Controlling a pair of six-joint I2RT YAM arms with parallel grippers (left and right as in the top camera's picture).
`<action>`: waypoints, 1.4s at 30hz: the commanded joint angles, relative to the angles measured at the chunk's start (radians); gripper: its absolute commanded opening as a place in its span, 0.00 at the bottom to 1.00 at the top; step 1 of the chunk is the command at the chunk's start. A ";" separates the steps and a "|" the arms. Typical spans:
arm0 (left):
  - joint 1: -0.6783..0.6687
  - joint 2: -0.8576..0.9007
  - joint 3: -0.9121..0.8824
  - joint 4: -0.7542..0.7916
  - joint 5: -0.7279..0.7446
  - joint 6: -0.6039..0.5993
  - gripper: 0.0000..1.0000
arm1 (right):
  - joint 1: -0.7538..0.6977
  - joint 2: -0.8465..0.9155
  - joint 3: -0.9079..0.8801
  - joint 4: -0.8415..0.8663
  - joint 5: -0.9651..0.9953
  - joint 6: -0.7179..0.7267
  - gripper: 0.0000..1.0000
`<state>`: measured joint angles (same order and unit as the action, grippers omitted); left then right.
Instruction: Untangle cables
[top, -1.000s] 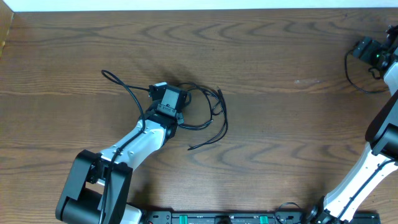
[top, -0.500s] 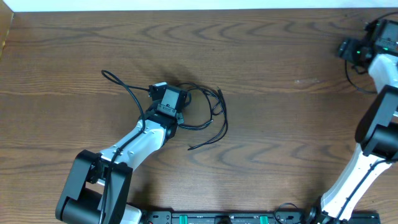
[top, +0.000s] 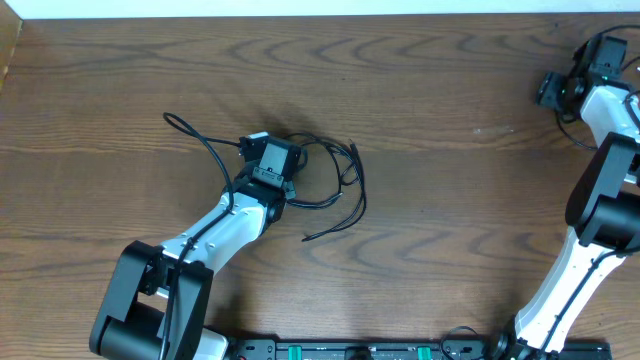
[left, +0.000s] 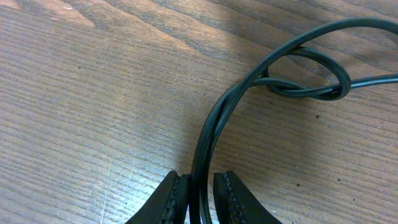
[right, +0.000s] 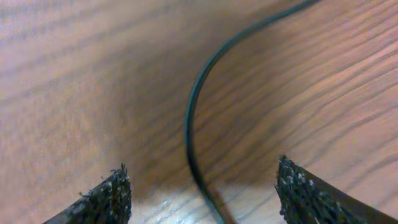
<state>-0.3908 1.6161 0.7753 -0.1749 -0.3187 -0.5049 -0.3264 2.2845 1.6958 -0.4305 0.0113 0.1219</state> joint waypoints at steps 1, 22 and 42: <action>0.001 0.010 0.007 0.000 -0.003 -0.013 0.22 | -0.005 0.011 0.010 -0.014 -0.069 -0.007 0.68; 0.001 0.010 0.007 0.000 -0.003 -0.013 0.22 | -0.013 -0.063 0.050 0.400 -0.167 -0.133 0.01; 0.001 0.010 0.007 0.000 -0.003 -0.013 0.22 | -0.127 0.130 0.159 0.586 0.109 -0.073 0.45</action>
<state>-0.3908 1.6161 0.7753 -0.1749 -0.3187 -0.5049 -0.4397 2.3070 1.8702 0.2680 0.0757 -0.0723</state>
